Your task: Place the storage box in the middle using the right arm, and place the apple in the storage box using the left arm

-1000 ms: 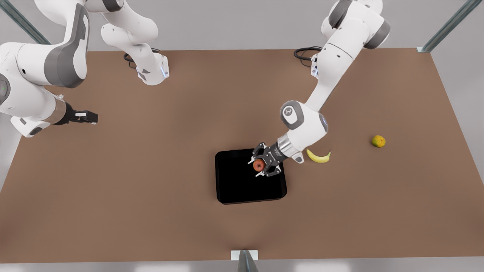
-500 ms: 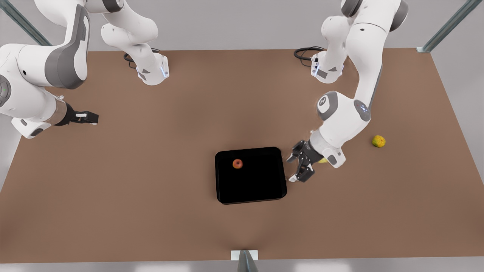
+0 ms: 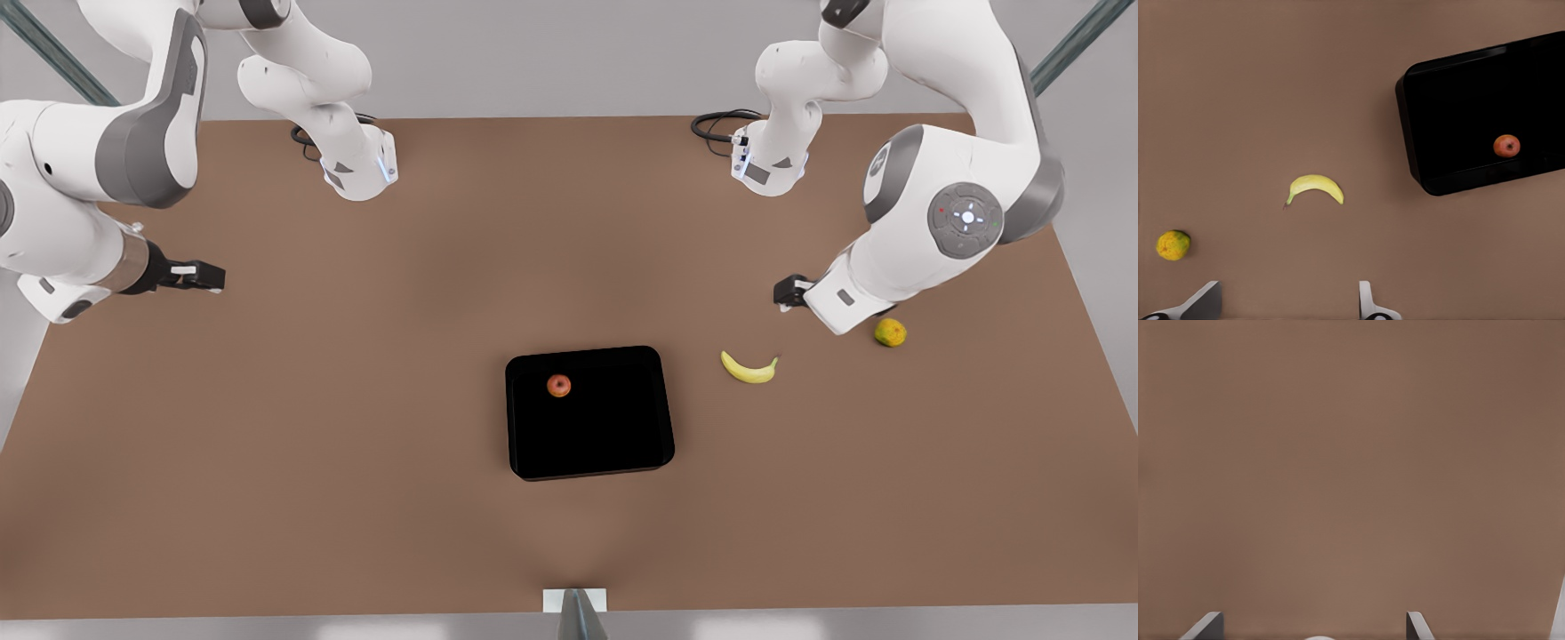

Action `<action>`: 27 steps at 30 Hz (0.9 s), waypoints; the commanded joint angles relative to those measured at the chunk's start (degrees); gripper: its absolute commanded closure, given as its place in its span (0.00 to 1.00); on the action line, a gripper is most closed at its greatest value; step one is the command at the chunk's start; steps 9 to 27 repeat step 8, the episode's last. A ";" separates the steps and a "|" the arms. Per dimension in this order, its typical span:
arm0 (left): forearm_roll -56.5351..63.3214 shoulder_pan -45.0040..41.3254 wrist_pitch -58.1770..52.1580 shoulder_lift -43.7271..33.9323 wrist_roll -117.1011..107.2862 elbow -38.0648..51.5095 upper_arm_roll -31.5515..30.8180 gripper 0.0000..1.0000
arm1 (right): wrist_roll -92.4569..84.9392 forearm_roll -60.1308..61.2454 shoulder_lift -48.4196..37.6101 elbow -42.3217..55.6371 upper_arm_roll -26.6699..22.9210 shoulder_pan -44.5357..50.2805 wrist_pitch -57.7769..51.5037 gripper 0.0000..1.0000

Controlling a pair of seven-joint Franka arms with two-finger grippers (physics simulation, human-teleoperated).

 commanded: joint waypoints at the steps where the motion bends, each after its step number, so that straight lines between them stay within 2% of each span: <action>1: 2.14 0.03 0.02 0.00 0.00 0.00 0.00 0.00 | 0.00 0.00 0.02 0.02 -0.01 0.05 0.00 0.00; 3: 3.64 0.03 0.19 0.53 2.11 0.26 0.17 0.00 | 0.00 0.00 0.02 0.02 -0.01 0.05 0.00 0.00; 5: 3.20 0.12 0.02 4.40 1.05 5.54 0.08 0.00 | 0.00 0.00 0.02 -0.06 -0.01 -0.03 0.00 0.00; 8: 3.29 0.21 0.28 2.64 0.97 3.43 0.17 0.00 | 0.00 0.00 0.02 -0.07 -0.01 -0.03 0.00 0.00; 27: 3.29 0.21 0.28 2.64 0.97 3.43 0.17 0.00 | 0.00 0.00 0.02 -0.07 -0.01 -0.03 0.00 0.00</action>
